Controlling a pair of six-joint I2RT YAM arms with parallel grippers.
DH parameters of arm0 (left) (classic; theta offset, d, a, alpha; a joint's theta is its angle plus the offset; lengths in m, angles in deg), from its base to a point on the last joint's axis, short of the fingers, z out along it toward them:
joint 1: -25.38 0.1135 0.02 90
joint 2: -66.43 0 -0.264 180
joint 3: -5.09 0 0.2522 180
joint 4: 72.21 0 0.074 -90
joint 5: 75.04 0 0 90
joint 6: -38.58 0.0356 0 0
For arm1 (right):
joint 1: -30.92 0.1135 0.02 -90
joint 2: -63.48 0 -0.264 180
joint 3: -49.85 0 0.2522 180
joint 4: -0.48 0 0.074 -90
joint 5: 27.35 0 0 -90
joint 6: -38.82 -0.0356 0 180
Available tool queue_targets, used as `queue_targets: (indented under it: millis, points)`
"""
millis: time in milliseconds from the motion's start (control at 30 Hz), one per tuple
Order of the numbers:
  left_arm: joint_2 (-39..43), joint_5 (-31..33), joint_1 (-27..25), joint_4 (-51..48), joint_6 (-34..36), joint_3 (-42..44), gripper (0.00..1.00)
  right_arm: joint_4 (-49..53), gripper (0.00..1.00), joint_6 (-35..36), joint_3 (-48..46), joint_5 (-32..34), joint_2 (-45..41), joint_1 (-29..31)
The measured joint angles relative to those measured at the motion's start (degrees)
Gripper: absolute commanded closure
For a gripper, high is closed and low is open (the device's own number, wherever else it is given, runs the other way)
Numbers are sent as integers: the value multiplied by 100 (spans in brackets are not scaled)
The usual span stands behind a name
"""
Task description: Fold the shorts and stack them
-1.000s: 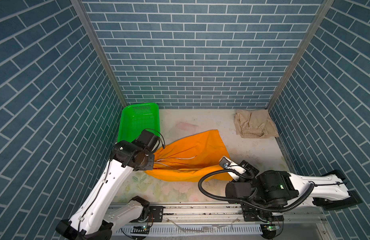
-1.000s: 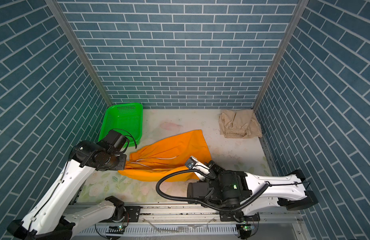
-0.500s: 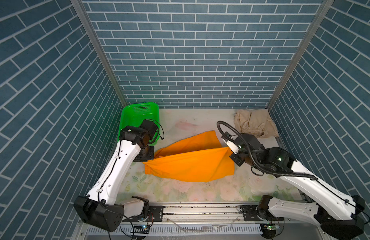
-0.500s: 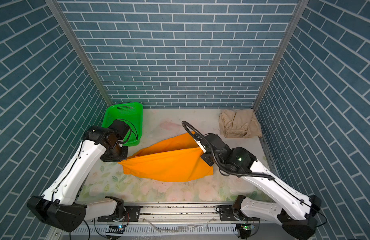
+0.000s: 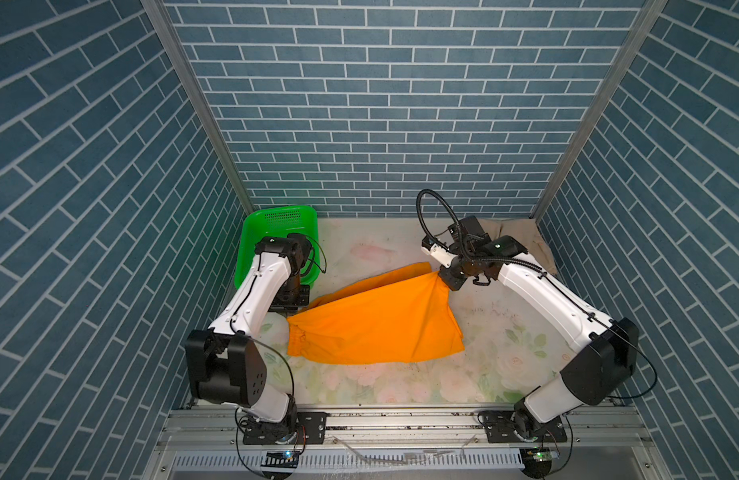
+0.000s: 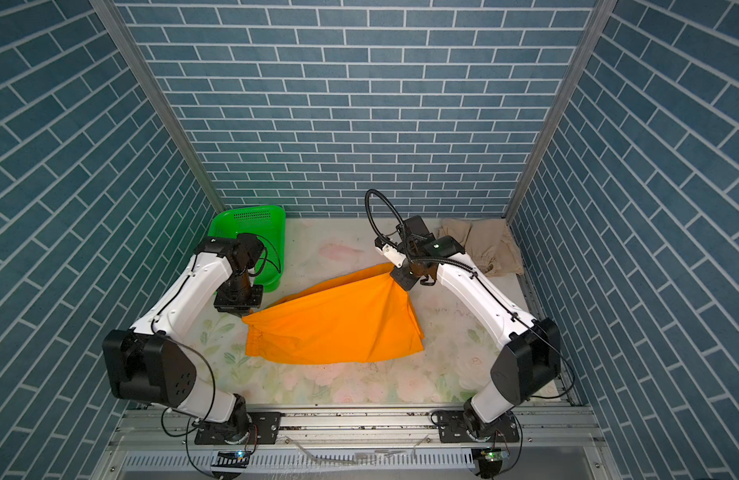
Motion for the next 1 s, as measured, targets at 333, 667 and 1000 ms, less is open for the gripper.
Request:
queue_targets:
  millis: [333,667,1000]
  points:
    - [-1287,133,70,328,201,-367,100,-160,100,83,584,-76,1349,-214]
    - [-1515,468,332,452,160,-485,26,-420,65,35,1167,-17,2159,-278]
    - [-1139,463,450,448,50,-745,0,-968,30,-610,927,-417,1939,-498]
